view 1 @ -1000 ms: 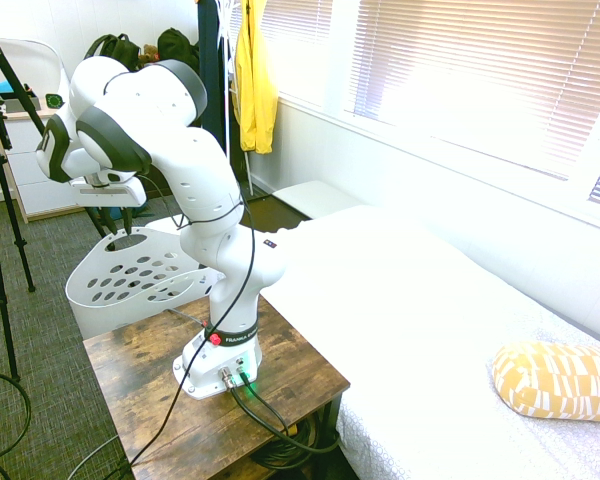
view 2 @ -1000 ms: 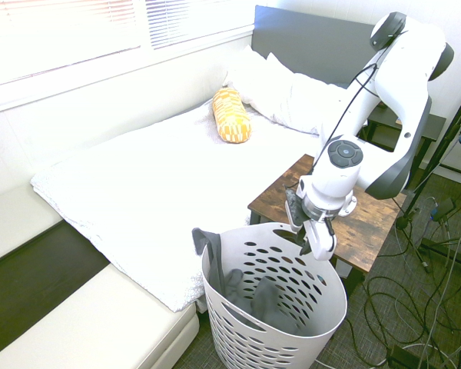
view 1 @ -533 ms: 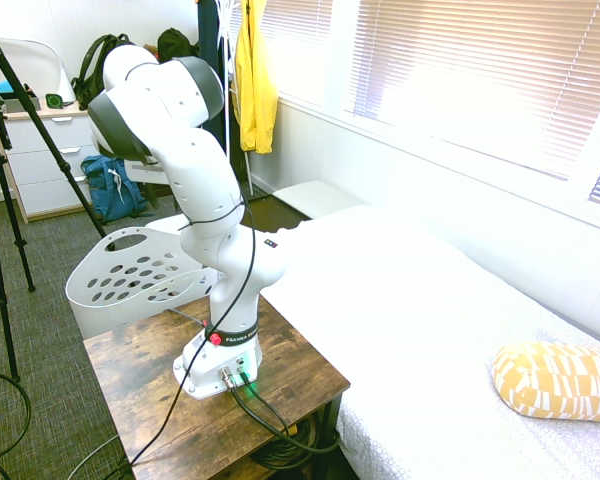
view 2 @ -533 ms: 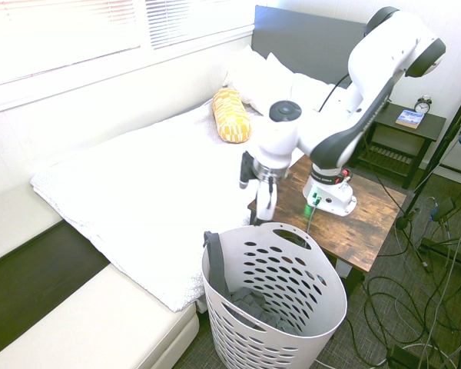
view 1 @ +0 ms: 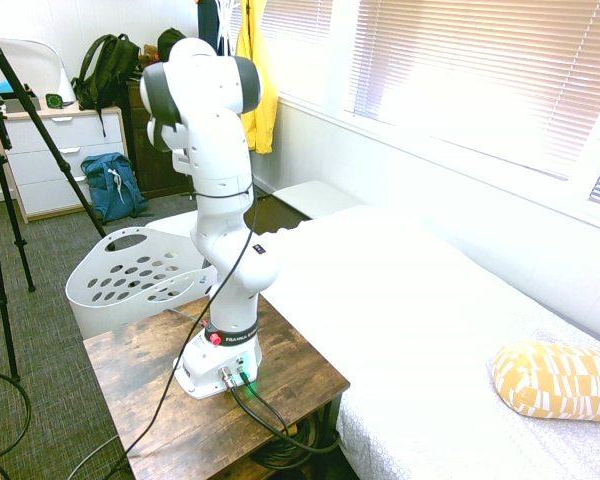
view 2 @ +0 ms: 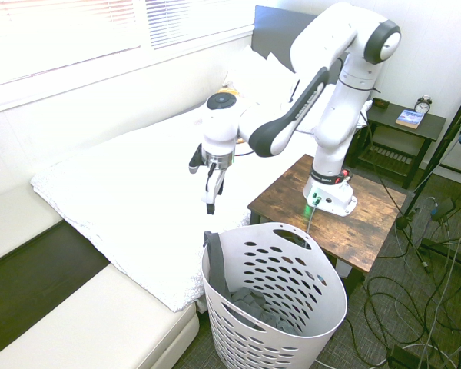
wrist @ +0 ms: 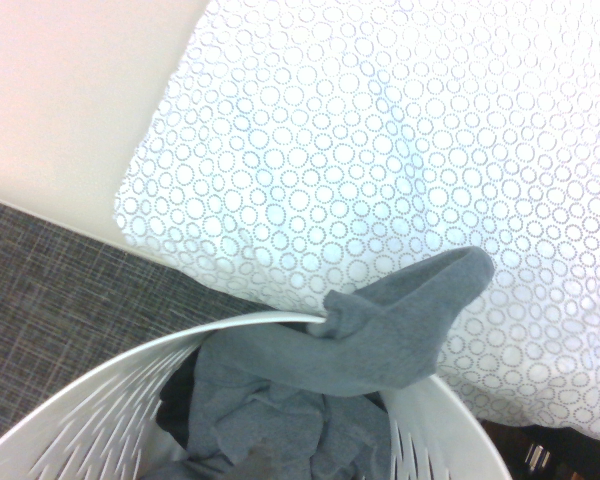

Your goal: Put my clothes in the laundry bag

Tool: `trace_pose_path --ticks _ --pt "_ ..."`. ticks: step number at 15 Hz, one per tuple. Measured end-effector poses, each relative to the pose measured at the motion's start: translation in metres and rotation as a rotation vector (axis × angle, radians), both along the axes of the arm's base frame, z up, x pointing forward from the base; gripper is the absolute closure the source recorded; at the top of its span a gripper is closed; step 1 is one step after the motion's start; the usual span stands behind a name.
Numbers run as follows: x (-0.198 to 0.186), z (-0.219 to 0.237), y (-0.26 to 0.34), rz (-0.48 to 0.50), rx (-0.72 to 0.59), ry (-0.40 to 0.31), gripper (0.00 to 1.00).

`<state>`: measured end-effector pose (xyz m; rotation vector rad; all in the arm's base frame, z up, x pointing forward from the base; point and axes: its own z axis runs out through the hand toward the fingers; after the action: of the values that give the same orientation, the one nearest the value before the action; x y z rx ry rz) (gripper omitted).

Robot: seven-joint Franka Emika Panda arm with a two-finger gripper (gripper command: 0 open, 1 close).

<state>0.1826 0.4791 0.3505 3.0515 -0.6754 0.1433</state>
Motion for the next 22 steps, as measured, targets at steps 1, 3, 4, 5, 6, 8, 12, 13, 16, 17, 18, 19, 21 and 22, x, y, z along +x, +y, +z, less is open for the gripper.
trace_pose_path --ticks 1,3,4,5,6,8,12,13,16,17,18,19,21,22 --pt "0.021 -0.013 -0.009 -0.048 -0.009 0.022 0.0" --pt "0.055 -0.047 -0.023 -0.142 -0.024 0.089 0.0" --pt "0.065 -0.071 -0.024 -0.169 -0.029 0.123 0.0" --pt "0.071 -0.096 -0.018 -0.181 -0.032 0.15 0.0" --pt "0.072 -0.12 -0.004 -0.186 -0.034 0.175 0.0" --pt "0.073 -0.156 0.03 -0.2 -0.022 0.219 0.0" --pt "0.086 -0.176 0.048 -0.217 -0.025 0.238 0.0" --pt "0.09 -0.181 0.044 -0.22 -0.034 0.237 0.0" --pt "0.098 -0.197 0.029 -0.226 -0.081 0.225 0.0" --pt "0.097 -0.2 0.024 -0.229 -0.106 0.222 0.0" --pt "0.094 -0.204 0.019 -0.233 -0.131 0.227 1.0" --pt "0.092 -0.205 0.016 -0.241 -0.152 0.237 1.0" --pt "0.094 -0.204 0.011 -0.268 -0.18 0.258 1.0" --pt "0.094 -0.201 0.009 -0.281 -0.187 0.271 1.0"
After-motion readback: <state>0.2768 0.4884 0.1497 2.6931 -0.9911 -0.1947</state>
